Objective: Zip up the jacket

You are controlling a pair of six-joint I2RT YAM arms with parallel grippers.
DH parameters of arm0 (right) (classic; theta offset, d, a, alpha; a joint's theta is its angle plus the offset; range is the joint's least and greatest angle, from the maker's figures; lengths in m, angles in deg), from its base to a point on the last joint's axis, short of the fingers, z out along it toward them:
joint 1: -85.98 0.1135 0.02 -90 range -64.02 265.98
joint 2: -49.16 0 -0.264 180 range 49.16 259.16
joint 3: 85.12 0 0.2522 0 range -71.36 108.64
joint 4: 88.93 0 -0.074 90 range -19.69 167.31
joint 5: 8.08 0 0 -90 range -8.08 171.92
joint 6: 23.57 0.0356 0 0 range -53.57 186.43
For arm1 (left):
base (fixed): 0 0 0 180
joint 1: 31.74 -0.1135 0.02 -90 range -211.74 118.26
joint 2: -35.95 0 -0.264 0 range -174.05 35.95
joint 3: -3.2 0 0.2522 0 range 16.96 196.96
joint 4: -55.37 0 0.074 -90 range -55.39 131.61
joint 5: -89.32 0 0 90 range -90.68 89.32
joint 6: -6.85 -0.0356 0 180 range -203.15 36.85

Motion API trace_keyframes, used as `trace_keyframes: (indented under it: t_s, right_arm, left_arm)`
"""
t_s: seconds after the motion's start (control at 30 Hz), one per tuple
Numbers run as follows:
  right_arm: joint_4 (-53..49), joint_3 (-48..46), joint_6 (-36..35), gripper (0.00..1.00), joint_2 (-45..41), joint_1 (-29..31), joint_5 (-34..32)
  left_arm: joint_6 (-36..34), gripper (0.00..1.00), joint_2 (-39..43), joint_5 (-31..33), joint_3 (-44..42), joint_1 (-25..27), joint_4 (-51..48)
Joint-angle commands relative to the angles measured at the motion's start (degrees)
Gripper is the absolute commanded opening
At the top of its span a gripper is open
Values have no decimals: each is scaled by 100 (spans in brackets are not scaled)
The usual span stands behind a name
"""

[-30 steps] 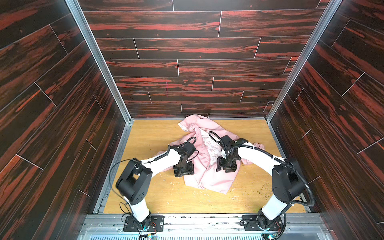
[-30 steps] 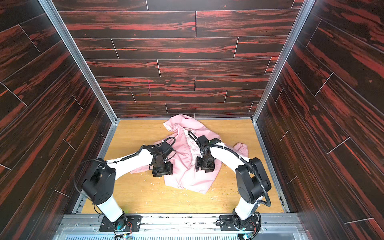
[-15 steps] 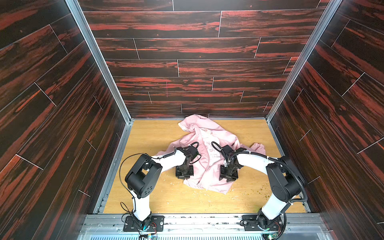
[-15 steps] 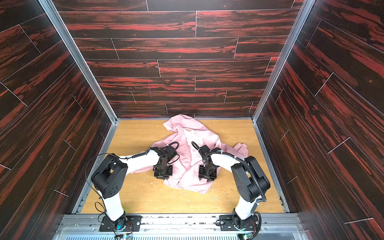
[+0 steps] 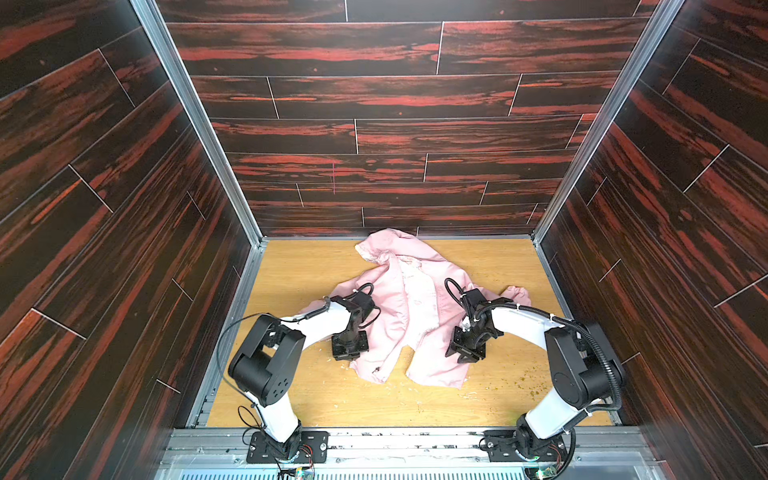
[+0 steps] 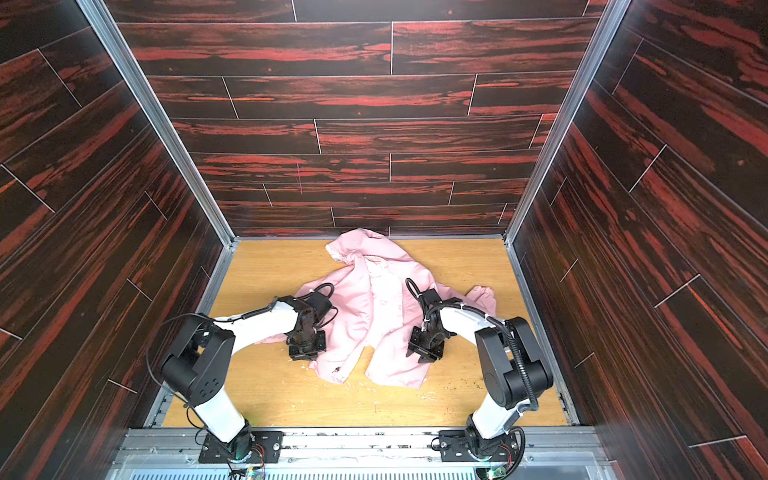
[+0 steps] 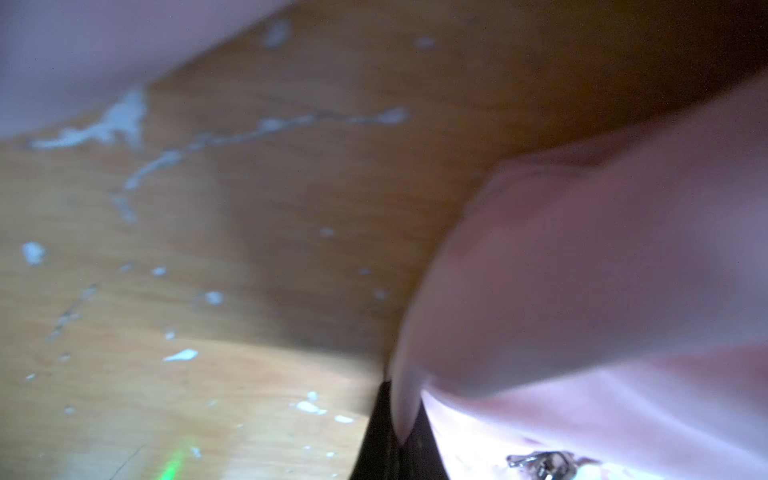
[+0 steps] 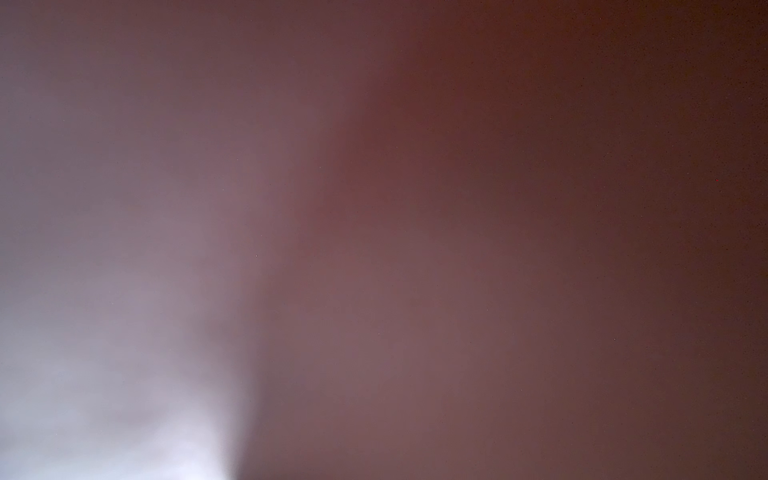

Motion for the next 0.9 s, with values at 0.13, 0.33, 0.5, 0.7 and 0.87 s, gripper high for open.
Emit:
trace_keyframes:
  t_s: [0.13,0.33,0.5,0.7,0.87]
  right_arm:
    - [-396,244,30,44,-160,-30,-620]
    - [-1184,1238,34,49,-726,254,-847]
    - [-1226,1749,133,43,-718,824,-681]
    - [-662,2287,340,27,178,1494,-147]
    - [-313,3062,572,15,1042,1634,328]
  left_arm:
    - [6,23,580,-232,21,-133,-180]
    - [-154,33,1123,2,517,-133,-1021]
    - [-231,23,1316,-489,983,-142,-816]
    - [391,8,598,-2276,797,-159,1137]
    - [589,0,55,-2380,661,-402,1836]
